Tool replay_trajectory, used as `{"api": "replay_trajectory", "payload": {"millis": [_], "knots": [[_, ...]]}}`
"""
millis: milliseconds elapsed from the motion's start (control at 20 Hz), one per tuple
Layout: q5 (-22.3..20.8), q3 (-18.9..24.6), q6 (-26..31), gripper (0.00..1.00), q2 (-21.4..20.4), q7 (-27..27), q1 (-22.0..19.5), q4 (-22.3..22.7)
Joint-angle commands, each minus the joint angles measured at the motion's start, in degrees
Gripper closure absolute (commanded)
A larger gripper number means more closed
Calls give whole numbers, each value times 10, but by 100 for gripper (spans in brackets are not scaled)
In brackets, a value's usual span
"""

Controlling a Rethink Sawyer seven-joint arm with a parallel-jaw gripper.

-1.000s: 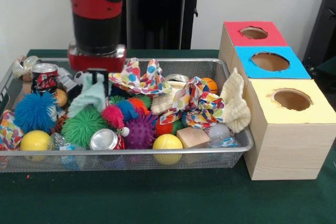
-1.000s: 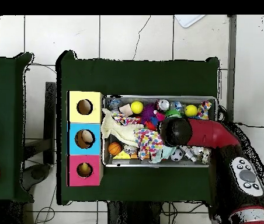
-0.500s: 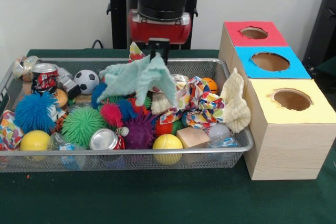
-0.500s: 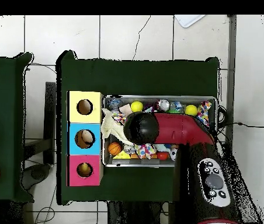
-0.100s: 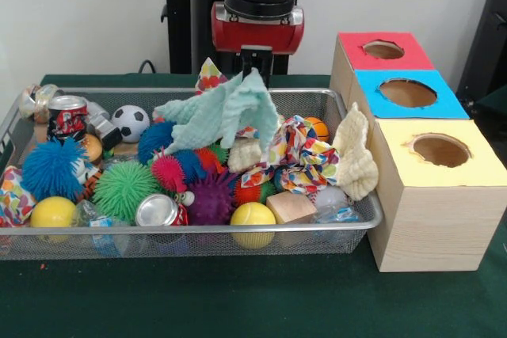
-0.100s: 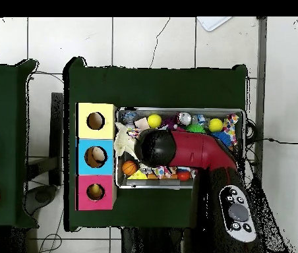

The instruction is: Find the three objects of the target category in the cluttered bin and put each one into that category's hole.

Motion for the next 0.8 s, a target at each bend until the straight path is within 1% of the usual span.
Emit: {"api": "replay_trajectory", "payload": {"millis": [50, 200, 250, 300, 350, 450, 600, 800], "knots": [[45, -4, -11, 100, 31, 122, -21, 48], [45, -9, -14, 100, 31, 117, -19, 50], [47, -11, -16, 100, 23, 118, -16, 64], [48, -16, -9, 100, 14, 120, -9, 68], [52, -19, -12, 100, -4, 125, -3, 90], [60, -23, 2, 100, -18, 130, 11, 95], [71, -33, 19, 100, -26, 150, 37, 91], [86, -46, 27, 100, -18, 161, 60, 75]]}}
